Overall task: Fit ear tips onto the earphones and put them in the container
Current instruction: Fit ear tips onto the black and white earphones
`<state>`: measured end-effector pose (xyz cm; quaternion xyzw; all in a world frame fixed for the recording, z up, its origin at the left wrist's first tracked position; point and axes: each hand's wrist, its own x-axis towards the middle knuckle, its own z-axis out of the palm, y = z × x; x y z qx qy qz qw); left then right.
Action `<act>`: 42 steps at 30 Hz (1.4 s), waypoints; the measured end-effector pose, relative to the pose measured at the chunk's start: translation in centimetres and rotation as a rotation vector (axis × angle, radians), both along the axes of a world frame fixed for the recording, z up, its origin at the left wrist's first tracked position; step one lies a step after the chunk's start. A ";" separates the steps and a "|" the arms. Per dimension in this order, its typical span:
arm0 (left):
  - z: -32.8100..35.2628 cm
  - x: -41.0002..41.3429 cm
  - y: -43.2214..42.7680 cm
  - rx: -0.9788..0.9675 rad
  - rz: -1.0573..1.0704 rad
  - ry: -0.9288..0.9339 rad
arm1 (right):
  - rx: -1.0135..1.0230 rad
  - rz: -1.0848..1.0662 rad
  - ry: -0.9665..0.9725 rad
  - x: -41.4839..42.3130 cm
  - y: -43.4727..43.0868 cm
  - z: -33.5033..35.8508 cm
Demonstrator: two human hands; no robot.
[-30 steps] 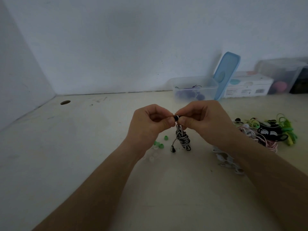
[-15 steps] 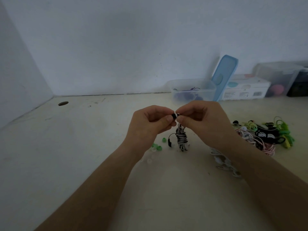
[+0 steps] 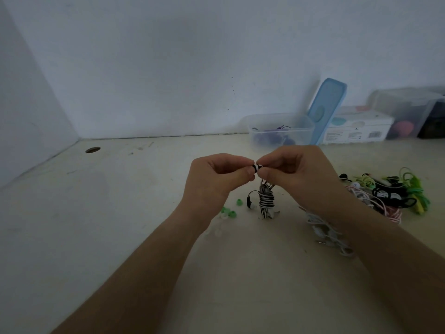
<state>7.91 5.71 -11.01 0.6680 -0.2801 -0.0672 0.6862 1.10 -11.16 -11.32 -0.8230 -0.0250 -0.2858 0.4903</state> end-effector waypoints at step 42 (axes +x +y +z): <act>-1.7 0.3 -0.8 0.806 -0.049 -0.513 | 0.335 0.125 0.143 -0.1 -0.7 0.2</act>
